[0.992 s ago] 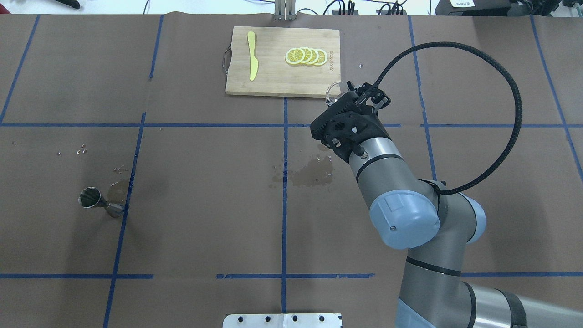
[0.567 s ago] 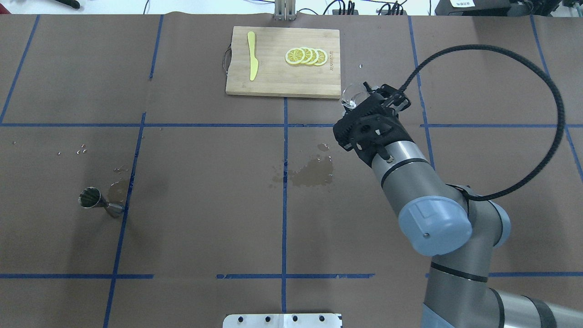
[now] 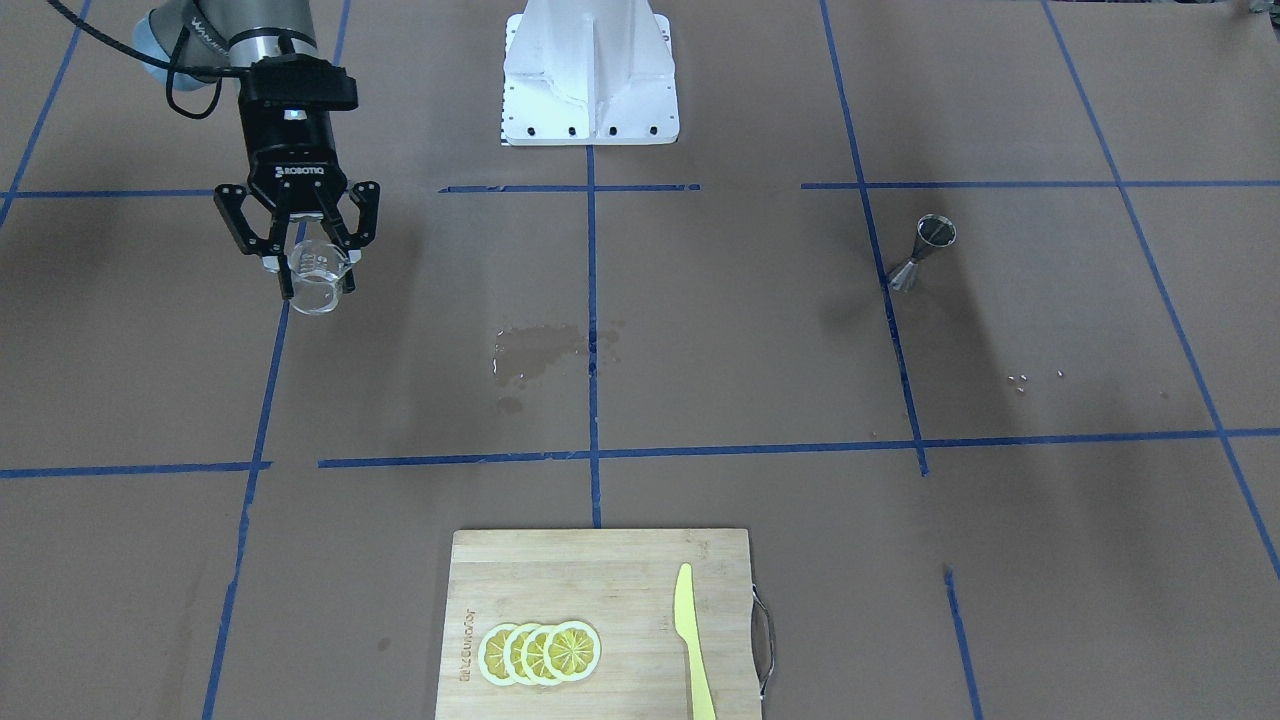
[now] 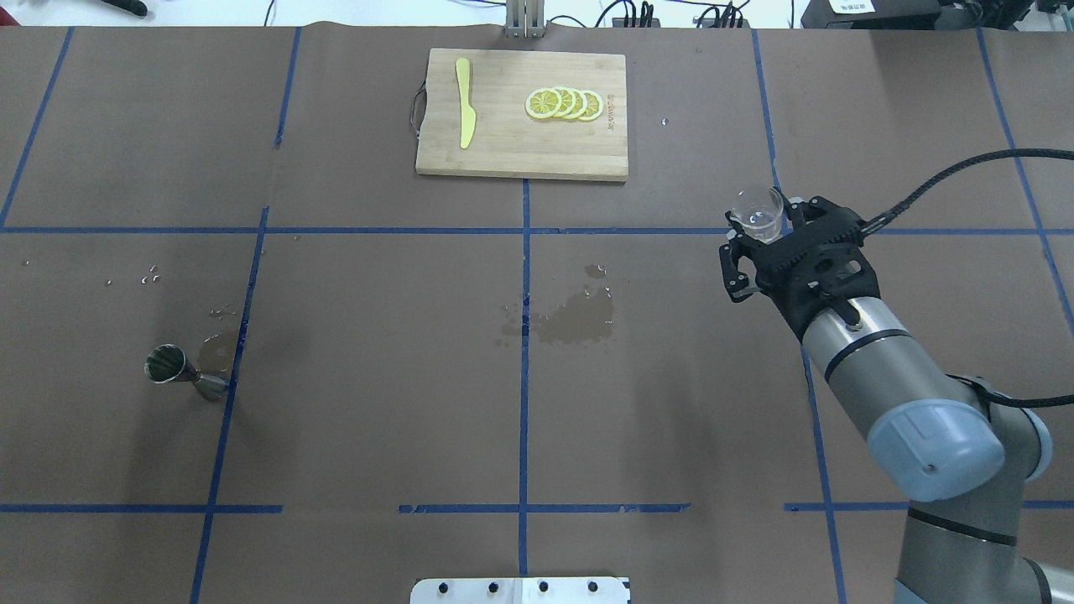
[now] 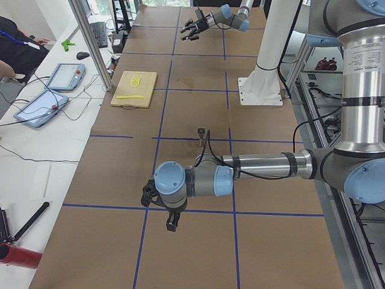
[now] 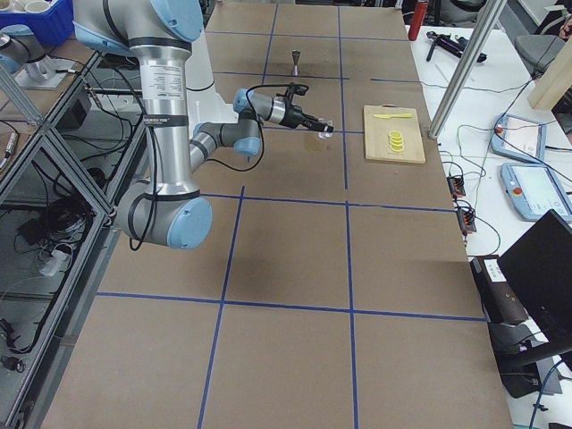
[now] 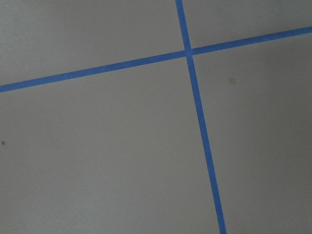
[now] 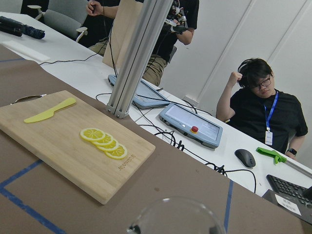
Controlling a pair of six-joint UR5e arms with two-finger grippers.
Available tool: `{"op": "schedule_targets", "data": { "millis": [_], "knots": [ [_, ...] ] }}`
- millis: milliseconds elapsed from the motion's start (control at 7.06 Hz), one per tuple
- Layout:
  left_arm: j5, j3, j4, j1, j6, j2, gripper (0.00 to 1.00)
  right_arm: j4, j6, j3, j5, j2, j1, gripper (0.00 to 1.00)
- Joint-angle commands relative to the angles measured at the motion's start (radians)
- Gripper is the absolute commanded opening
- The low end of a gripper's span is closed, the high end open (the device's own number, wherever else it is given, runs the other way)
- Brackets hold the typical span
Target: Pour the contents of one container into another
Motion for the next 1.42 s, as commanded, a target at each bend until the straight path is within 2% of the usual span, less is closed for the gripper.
{"op": "schedule_targets", "data": {
  "millis": [0,142,283,425,567,850,992,1275],
  "knots": [
    [-0.002,-0.002,0.001,0.0,0.003,0.0,1.0,0.12,0.237,-0.036,0.005,-0.095,-0.001,0.0],
    [-0.002,-0.002,0.002,0.0,0.005,0.0,1.0,0.131,0.349,-0.056,0.003,-0.127,-0.018,0.0],
    [-0.002,-0.002,0.001,0.0,0.005,0.001,1.0,0.14,0.367,-0.058,-0.014,-0.166,-0.041,0.0],
    [-0.002,-0.002,0.002,0.0,0.005,0.001,1.0,0.145,0.415,-0.081,-0.084,-0.166,-0.099,0.0],
    [-0.003,-0.002,0.001,0.0,0.005,0.001,1.0,0.222,0.445,-0.149,-0.159,-0.166,-0.158,0.0],
    [-0.003,-0.002,0.001,0.0,0.005,0.001,1.0,0.458,0.445,-0.347,-0.208,-0.165,-0.197,0.0],
    [-0.003,-0.002,0.001,0.0,0.005,0.001,1.0,0.517,0.434,-0.389,-0.218,-0.163,-0.206,0.0],
    [-0.003,-0.002,0.001,0.0,0.005,0.001,1.0,0.518,0.433,-0.404,-0.229,-0.159,-0.226,0.0]
  ]
}}
